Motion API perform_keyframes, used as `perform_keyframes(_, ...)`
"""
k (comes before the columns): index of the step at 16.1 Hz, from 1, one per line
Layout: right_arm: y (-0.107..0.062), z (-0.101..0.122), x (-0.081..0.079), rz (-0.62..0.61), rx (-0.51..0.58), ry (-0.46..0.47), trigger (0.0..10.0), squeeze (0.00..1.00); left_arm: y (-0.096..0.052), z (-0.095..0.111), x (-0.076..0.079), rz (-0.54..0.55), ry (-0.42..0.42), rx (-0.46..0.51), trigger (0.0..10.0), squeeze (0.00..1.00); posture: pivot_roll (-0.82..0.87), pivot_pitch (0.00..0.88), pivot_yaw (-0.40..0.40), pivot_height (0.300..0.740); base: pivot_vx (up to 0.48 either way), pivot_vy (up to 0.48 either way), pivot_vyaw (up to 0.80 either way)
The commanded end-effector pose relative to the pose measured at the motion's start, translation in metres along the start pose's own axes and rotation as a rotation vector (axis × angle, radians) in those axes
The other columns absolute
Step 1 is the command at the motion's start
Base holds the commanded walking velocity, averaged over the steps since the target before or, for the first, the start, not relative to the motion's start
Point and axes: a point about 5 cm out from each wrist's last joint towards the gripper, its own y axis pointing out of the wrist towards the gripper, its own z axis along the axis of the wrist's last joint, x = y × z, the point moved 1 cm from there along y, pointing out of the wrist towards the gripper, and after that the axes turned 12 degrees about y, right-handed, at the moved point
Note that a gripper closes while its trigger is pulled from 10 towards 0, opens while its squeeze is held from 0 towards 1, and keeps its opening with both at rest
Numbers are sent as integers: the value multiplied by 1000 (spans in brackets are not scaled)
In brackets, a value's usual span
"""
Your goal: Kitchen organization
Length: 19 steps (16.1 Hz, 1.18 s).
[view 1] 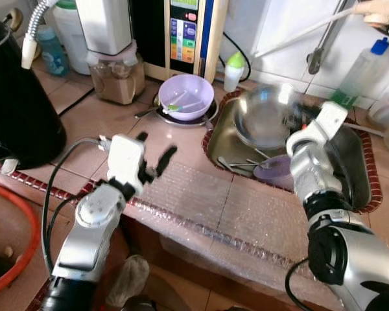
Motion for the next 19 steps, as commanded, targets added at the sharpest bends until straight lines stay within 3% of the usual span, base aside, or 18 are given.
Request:
perform_keyframes(1,-2,-10,18,-94,-37,-46,0,0,-3,-5,9,-68,29,-12,10000,1000,110,0,-30,740,0,0,0)
perform_keyframes(3,-5,-20,28,-139,-78,-48,0,0,-6,-10,11,-97,48,-29,10000,1000,110,0,-29,740,0,0,0)
perform_keyframes(5,-11,-37,37,-161,-144,-98,4980,0,-5,-14,12,-94,53,-39,10000,1000,107,0,-26,740,0,0,0)
perform_keyframes(6,-12,-41,39,-170,-160,-101,5216,0,-4,-13,12,-94,53,-38,10000,1000,107,0,-27,740,0,0,0)
perform_keyframes(7,-13,-43,40,-177,-170,-91,10000,0,-2,-13,13,-89,59,-33,10000,1000,108,0,-29,740,0,0,0)
perform_keyframes(8,-13,-45,40,-179,-180,-82,10000,55,0,-11,13,-84,64,-25,10000,1000,109,0,-32,740,0,0,0)
perform_keyframes(9,-14,-47,39,-181,-189,-82,10000,745,1,-10,13,-84,66,-21,10000,1000,110,0,-33,740,0,0,0)
perform_keyframes(10,-14,-48,39,-185,-194,-91,10000,1000,1,-9,13,-81,71,-18,10000,1000,111,0,-36,740,0,0,0)
perform_keyframes(19,-16,-57,31,-124,-238,-58,10000,1000,3,-9,9,-18,56,-15,10000,1000,108,0,-36,740,0,0,0)
